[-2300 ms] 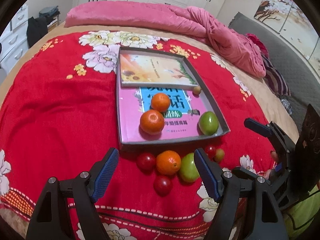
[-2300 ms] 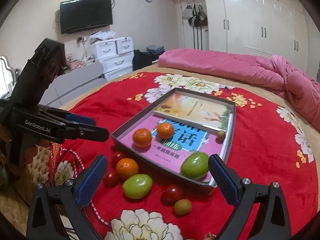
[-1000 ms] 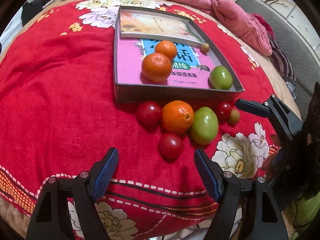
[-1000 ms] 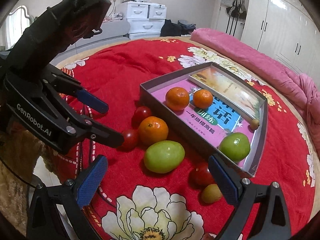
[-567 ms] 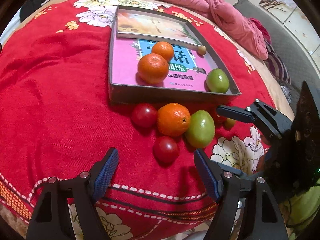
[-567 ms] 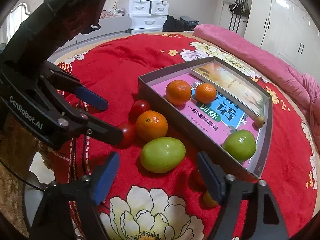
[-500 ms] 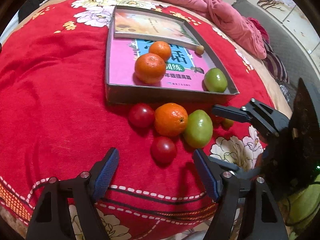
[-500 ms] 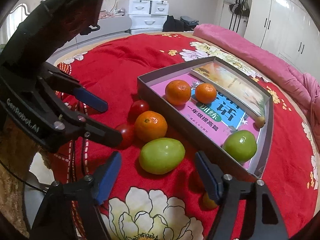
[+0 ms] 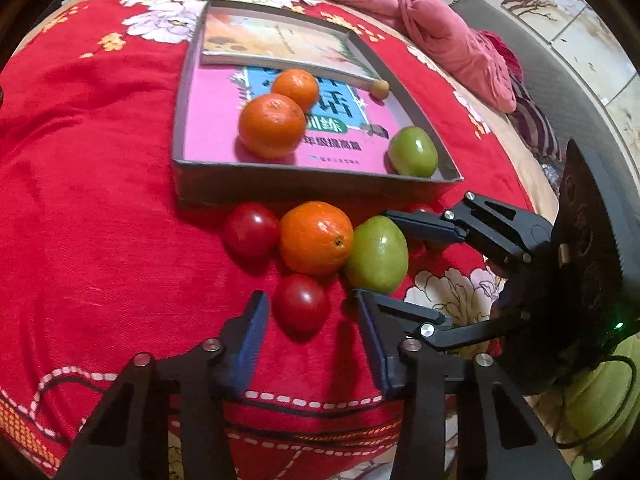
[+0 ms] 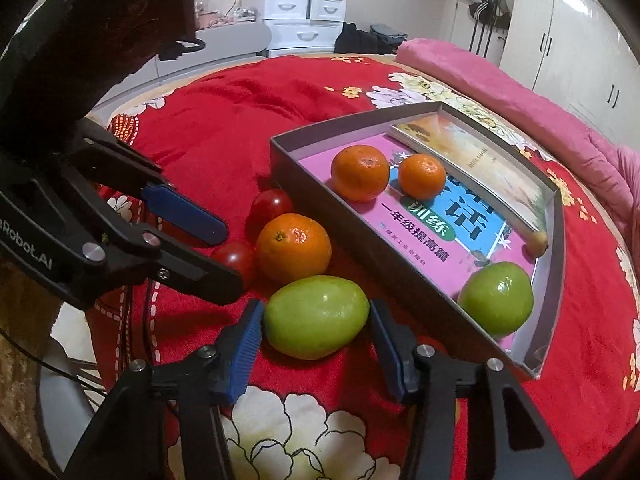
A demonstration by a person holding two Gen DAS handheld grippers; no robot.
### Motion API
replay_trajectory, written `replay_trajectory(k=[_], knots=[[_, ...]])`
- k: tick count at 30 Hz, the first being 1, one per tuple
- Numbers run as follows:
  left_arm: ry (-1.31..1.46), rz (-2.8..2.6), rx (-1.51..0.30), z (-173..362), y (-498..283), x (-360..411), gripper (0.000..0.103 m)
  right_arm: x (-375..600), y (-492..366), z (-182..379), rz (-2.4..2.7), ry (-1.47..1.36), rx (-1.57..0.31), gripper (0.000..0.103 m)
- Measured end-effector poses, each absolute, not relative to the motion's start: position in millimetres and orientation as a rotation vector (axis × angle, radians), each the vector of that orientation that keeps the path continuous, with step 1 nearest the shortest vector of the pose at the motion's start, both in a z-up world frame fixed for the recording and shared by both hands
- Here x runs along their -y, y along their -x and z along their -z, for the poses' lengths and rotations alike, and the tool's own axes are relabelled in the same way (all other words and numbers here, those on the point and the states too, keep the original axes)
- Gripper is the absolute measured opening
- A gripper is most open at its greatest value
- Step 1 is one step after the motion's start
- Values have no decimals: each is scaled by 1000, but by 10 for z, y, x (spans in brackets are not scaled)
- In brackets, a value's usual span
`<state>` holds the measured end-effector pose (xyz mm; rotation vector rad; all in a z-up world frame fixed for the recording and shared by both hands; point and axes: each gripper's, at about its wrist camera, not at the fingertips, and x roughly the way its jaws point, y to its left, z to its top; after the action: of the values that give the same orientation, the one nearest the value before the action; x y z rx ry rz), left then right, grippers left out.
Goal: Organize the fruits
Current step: 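Grasp a light green fruit with right tool while left tool grasps a cherry tomato, then carry the green fruit over the tray with right tool while left tool carries tomato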
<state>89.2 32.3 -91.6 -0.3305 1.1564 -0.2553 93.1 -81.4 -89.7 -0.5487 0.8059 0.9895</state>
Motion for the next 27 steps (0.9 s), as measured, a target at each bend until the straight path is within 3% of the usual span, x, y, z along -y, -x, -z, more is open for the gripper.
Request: replay_trajectory(k=[10,27], knots=[[325,238,-1164,1000,-972,-320,30,915,-906,817,-981,534,-814,52],[300,195,-1076,644,-862,-370,29,1103,-1069,582,-1004,294,-824,52]])
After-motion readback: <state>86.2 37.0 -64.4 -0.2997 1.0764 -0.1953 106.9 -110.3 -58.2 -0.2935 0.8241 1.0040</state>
